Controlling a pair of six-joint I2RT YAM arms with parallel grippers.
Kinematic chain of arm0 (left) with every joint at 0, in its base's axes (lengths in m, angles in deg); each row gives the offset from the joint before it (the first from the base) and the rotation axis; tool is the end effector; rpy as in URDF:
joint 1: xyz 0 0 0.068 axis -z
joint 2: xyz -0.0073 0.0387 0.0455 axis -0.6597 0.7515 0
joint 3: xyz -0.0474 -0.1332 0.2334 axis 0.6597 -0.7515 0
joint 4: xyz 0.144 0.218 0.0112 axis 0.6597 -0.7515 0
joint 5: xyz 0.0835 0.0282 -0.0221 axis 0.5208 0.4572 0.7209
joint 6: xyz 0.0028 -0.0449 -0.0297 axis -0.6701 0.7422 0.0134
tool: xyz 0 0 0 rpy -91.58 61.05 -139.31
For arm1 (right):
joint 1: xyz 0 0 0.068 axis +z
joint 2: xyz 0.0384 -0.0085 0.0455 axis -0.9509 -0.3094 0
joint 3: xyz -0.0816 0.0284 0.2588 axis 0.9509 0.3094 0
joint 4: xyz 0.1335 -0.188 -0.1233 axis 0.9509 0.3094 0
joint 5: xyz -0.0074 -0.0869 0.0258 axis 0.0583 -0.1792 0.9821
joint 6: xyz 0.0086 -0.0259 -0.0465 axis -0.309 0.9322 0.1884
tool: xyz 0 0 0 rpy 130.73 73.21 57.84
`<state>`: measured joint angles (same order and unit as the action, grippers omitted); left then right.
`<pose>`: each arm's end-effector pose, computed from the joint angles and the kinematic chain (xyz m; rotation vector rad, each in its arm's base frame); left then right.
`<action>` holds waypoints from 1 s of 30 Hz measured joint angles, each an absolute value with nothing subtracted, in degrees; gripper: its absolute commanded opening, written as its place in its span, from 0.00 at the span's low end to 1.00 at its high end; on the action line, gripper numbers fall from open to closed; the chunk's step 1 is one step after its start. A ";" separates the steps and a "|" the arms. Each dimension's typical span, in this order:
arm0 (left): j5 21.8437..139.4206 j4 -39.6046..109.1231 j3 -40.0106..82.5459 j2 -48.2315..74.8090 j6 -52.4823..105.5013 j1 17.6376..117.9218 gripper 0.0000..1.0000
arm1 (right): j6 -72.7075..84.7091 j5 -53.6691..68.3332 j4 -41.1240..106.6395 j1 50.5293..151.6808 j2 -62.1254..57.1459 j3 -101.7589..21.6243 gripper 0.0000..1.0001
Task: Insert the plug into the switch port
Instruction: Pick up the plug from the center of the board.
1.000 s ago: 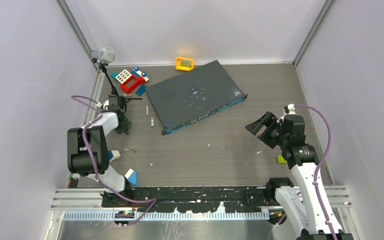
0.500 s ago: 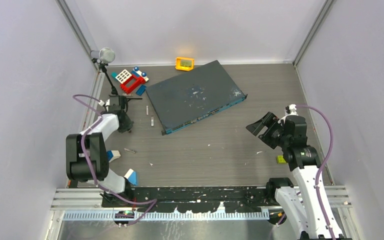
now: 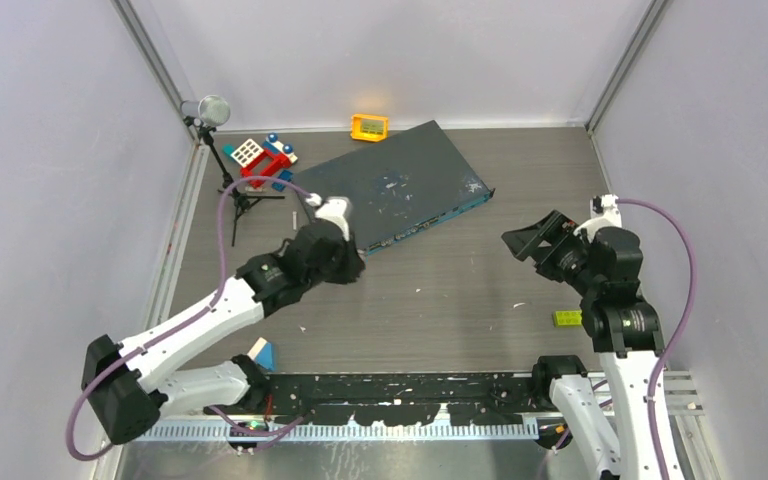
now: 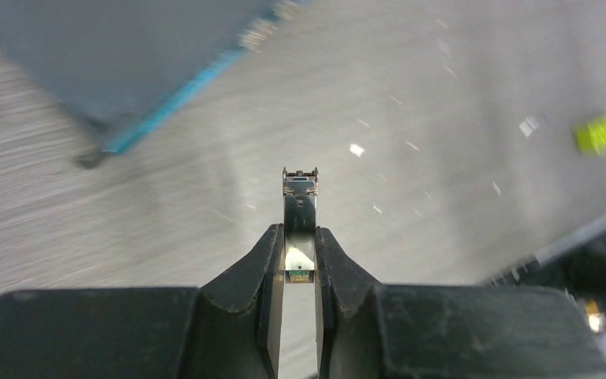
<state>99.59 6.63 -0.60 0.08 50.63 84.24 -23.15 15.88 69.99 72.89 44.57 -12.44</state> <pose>0.1765 -0.1552 0.2883 0.0401 2.2744 -0.5393 0.1232 0.0118 0.3349 0.4316 1.9906 0.6916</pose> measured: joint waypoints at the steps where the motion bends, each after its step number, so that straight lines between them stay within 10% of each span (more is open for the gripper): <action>1: 99.70 6.15 0.28 -0.01 50.22 88.41 0.00 | -23.06 15.90 69.99 72.89 45.07 -12.73 0.81; 13: 98.24 7.60 6.53 2.87 39.07 114.16 0.00 | -20.31 20.75 70.51 72.89 50.65 -18.39 0.81; 30: 105.32 13.30 2.35 -0.08 19.99 120.70 0.00 | -31.26 37.27 59.60 72.89 46.32 -14.43 0.71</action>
